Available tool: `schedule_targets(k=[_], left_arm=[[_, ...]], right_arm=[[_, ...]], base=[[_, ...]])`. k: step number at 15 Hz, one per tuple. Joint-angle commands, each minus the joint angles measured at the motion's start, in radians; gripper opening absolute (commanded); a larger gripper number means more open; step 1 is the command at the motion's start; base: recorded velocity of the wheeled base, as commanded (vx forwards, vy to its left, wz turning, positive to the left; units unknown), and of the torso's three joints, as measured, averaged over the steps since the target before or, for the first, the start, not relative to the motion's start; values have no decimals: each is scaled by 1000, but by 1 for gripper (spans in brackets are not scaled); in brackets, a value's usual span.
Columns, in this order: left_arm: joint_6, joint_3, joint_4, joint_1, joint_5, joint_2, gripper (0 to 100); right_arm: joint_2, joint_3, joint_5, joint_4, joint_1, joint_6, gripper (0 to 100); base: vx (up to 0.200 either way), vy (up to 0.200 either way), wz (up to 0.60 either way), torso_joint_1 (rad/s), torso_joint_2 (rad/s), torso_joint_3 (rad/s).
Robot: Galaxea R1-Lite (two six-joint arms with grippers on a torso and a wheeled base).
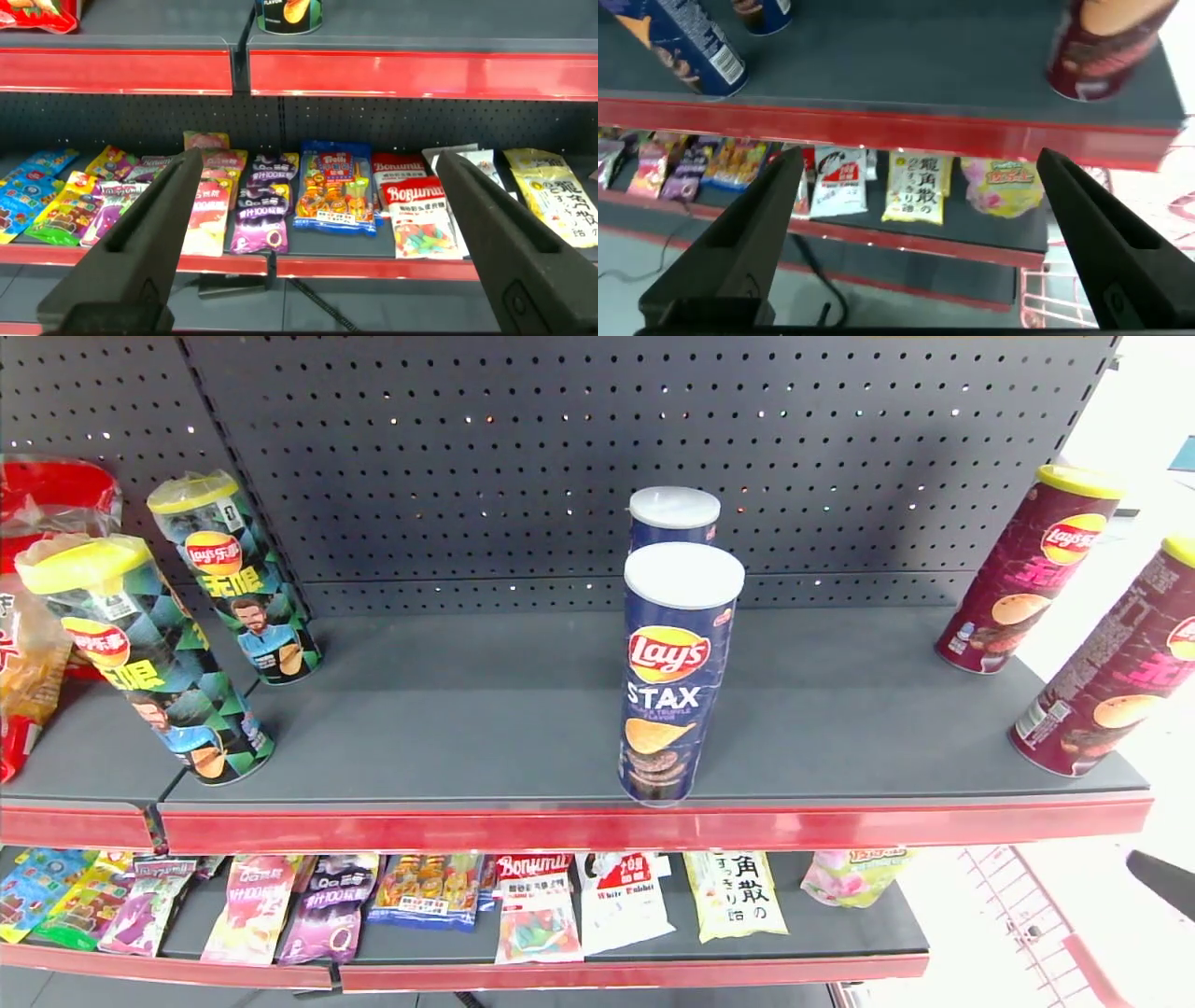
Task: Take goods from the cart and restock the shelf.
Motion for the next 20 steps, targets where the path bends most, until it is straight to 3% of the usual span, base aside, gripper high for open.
schedule_targets(k=[1,4,14,17,20], left_arm=[[0,0,0,0,1,0,100],[0,0,0,0,0,0,100],[0,0,0,0,1,0,100],[0,0,0,0,1,0,100],[0,0,0,0,0,0,100]], right_arm=[[464,-136,14,-128,151,4,100],[556,-134,-46,-207,321,-10,100],[773,-180,-71,-456,475,-70,100],[794,-177,9,-488,483,-123,100],[809,-179,12,-497,510,-145,100]], base=[[0,0,0,0,0,0],[0,0,0,0,0,0],[0,0,0,0,0,0],[0,0,0,0,0,0],[0,0,0,0,0,0]])
